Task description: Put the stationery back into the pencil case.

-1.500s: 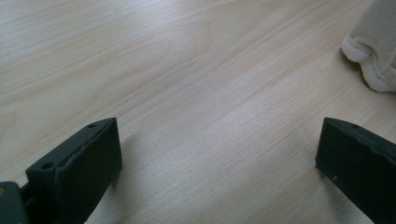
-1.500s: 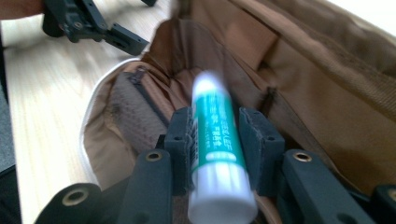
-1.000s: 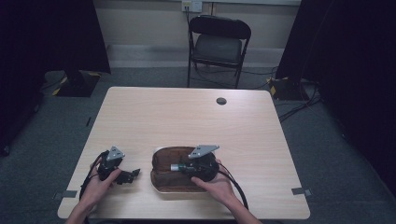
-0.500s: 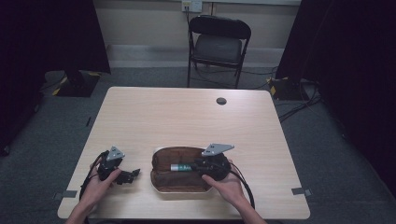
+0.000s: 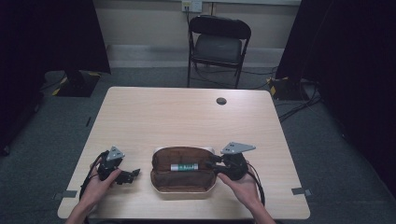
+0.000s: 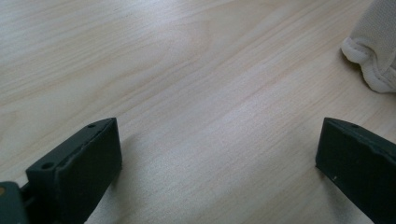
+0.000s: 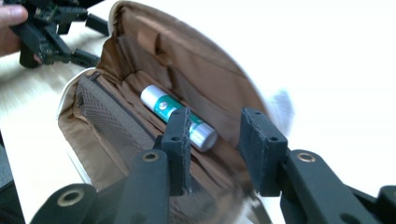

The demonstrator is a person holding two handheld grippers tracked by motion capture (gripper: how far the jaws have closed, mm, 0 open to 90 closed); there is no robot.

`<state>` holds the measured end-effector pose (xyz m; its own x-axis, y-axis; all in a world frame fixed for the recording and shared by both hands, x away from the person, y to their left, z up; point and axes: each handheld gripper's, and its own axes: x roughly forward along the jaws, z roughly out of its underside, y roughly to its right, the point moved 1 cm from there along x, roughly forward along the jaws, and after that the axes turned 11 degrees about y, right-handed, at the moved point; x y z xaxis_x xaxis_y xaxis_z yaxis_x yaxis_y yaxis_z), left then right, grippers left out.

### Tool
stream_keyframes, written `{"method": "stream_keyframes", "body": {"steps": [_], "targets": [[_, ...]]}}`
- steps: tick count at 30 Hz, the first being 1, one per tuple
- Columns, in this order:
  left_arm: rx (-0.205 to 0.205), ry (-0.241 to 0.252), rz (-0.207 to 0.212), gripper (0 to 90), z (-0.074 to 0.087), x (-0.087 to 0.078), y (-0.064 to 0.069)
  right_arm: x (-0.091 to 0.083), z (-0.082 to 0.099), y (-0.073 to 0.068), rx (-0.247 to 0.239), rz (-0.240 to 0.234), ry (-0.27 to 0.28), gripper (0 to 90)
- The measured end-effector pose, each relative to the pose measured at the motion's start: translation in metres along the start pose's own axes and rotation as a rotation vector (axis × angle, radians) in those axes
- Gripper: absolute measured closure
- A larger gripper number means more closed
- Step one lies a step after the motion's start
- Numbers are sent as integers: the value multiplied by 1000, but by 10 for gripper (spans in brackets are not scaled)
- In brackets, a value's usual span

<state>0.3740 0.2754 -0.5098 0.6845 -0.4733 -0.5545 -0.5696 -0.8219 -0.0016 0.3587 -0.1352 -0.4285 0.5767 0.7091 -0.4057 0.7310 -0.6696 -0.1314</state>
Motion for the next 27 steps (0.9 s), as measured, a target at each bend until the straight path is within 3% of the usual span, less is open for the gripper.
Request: {"method": "stream_keyframes", "body": {"steps": [6, 16, 17, 22, 27], "targets": [[0, 0, 0, 0, 0, 0, 0, -21, 4, 16, 13, 61, 20, 622], [0, 0, 0, 0, 0, 0, 0, -39, 16, 43, 39, 141, 18, 554], [-1, 0, 0, 0, 0, 0, 0, -43, 19, 49, 47, 167, 16, 537], [4, -1, 0, 0, 0, 0, 0, -51, 25, 62, 56, 212, 17, 500], [-4, 2, -2, 0, 0, 0, 1, -60, 41, 83, 99, 283, 2, 457]]}}
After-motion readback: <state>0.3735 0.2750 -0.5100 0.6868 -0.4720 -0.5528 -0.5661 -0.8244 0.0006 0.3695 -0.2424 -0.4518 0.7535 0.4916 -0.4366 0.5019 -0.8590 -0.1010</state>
